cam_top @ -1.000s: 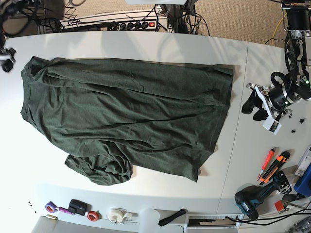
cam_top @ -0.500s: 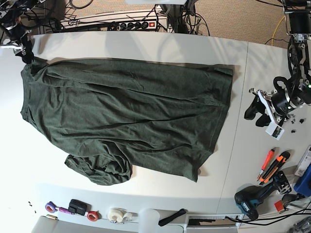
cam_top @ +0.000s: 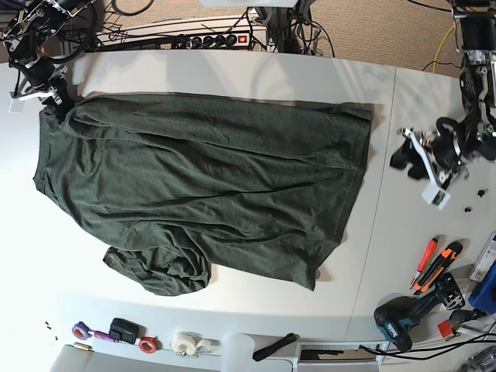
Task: Layout the t-shirt on the table in an organized manner, then fold the t-shirt properly
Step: 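Pull the held shirt corner outward with the left gripper, then lift the shirt edge with both grippers and stretch it taut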
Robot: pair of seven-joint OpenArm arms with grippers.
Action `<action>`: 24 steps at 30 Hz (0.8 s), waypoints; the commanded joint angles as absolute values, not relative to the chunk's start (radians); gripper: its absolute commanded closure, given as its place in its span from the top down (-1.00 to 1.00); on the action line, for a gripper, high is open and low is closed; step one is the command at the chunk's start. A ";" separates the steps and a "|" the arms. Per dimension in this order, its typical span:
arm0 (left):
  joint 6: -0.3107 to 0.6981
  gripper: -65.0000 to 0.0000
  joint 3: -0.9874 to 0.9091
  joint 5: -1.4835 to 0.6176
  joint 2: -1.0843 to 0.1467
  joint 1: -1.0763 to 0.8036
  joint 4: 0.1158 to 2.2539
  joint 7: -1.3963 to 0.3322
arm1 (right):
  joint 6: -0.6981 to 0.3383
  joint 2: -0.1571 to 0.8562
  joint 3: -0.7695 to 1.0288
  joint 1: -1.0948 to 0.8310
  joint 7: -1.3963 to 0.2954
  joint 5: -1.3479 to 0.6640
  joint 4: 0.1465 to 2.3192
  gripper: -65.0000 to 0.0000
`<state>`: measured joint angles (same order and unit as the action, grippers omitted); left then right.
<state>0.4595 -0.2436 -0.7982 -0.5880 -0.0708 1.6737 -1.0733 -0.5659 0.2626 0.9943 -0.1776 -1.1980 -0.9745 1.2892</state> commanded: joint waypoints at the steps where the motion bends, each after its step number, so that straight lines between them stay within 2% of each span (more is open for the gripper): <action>1: 0.448 -0.09 -0.252 -0.823 -0.607 -0.072 1.669 -1.064 | -0.571 0.273 0.995 -0.183 -1.236 -0.941 1.294 -1.00; 6: 0.457 -0.09 -0.252 -1.014 -0.607 -0.120 1.562 -1.125 | -0.572 0.303 0.997 -0.183 -1.269 -0.942 1.294 -1.00; 9: 0.472 0.00 -0.252 -1.116 -0.607 -0.125 1.493 -1.160 | -0.573 0.323 0.997 -0.183 -1.273 -0.941 1.294 -1.00; 11: 0.471 0.07 -0.252 -1.146 -0.605 -0.125 1.467 -1.161 | -0.572 0.333 0.997 -0.183 -1.279 -0.942 1.294 -1.00; 24: 0.471 0.07 -0.251 -1.187 -0.498 -0.149 1.462 -1.182 | -0.572 0.338 0.997 -0.183 -1.291 -0.942 1.294 -1.00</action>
<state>0.4786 -0.2493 -1.1995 -0.4858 -0.1448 1.4540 -1.1572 -0.5694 0.3161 0.9943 -0.1802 -1.2716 -0.9627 1.2873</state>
